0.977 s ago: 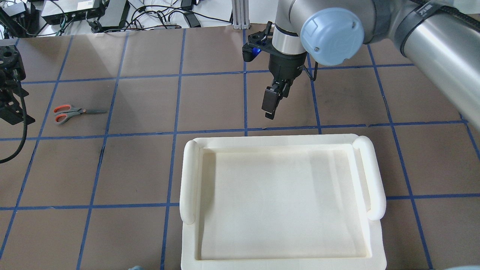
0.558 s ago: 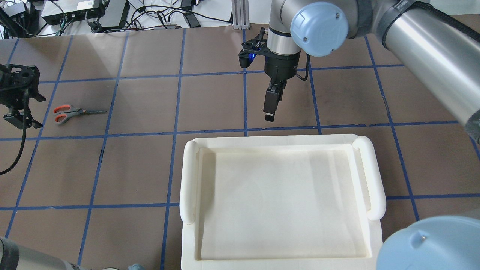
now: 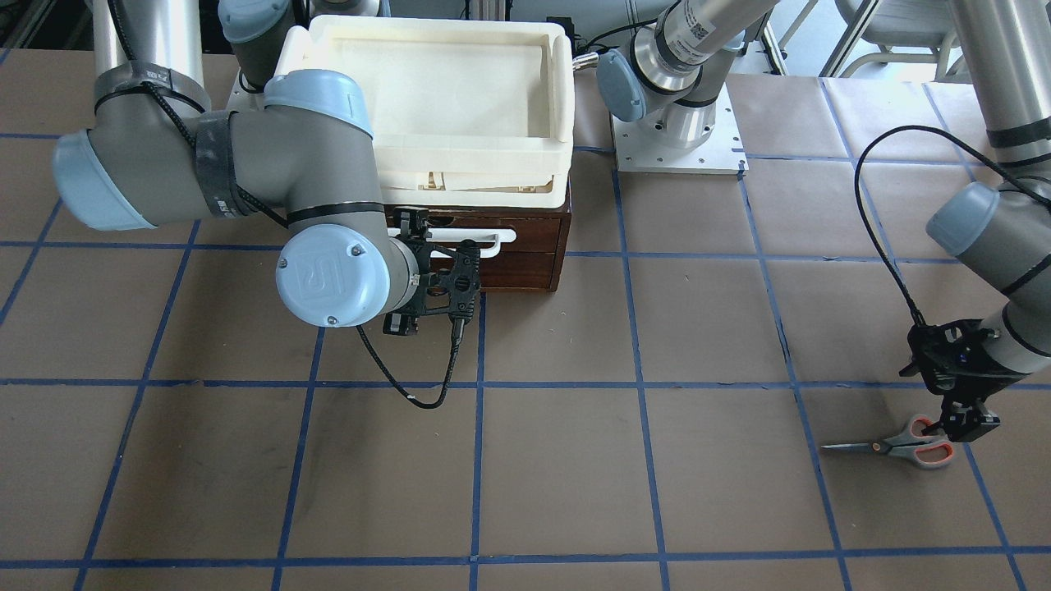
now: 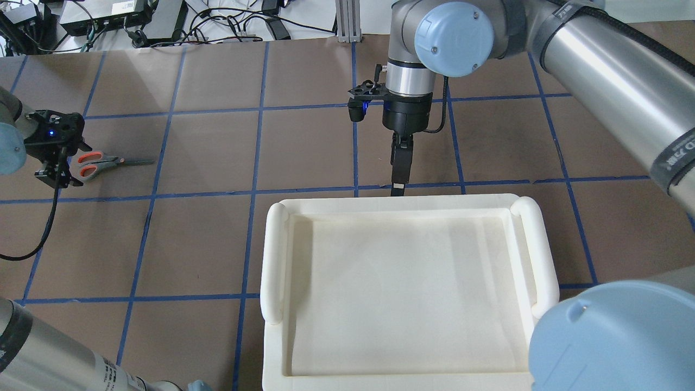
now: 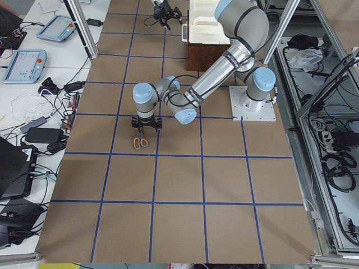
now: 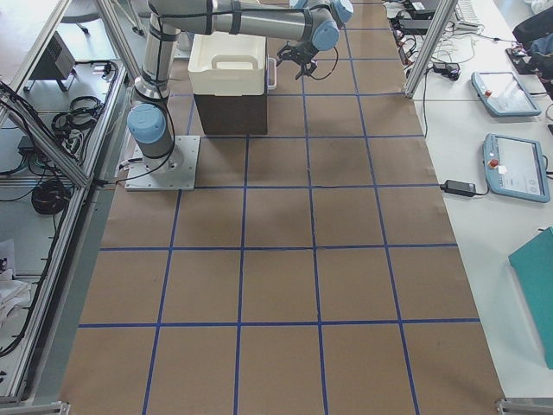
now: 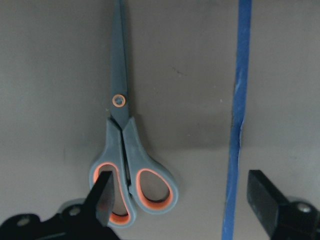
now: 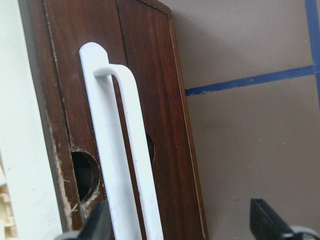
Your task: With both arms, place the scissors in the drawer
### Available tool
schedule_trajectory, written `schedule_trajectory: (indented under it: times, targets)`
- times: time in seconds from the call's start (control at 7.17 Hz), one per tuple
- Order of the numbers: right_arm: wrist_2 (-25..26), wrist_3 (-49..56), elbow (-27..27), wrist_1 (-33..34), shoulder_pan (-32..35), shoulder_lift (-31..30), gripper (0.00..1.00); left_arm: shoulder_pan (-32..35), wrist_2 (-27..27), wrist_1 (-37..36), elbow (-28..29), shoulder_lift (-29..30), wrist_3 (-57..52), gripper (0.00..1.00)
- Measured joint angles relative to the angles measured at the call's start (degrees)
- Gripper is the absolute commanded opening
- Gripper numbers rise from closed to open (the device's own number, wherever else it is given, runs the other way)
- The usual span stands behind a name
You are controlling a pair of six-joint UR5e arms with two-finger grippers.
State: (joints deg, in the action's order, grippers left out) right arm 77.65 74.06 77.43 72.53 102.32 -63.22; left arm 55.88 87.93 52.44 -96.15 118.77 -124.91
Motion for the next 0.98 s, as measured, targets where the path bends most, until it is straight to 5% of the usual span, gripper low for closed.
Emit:
schedule_trajectory:
  times: [0.42, 0.98]
  targets:
    - [-1.0, 0.5, 0.3, 0.1, 0.6, 0.6, 1.0, 0.0, -1.4, -3.8, 0.5, 3.8, -2.8, 0.94]
    - [5.0, -2.9, 1.6, 6.2, 4.7, 1.4, 1.0, 1.6, -1.6, -6.4, 1.0, 5.5, -0.7, 0.94]
